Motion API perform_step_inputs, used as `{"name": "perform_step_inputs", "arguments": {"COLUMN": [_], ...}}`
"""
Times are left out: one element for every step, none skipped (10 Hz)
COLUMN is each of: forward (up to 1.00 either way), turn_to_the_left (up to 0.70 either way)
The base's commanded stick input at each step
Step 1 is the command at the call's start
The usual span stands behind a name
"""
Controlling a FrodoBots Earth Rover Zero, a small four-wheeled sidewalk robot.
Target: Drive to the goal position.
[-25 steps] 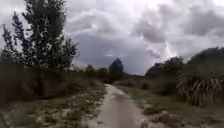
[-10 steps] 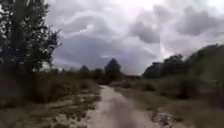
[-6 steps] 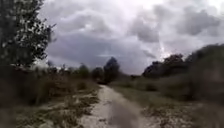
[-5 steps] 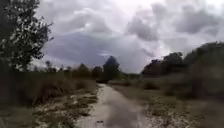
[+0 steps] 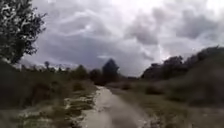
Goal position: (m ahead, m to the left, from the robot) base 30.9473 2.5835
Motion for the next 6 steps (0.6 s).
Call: {"name": "perform_step_inputs", "arguments": {"forward": [0.85, 0.85, 0.85, 0.85, 0.85, 0.85], "turn_to_the_left": [0.00, 0.00, 0.00, 0.00, 0.00, 0.00]}}
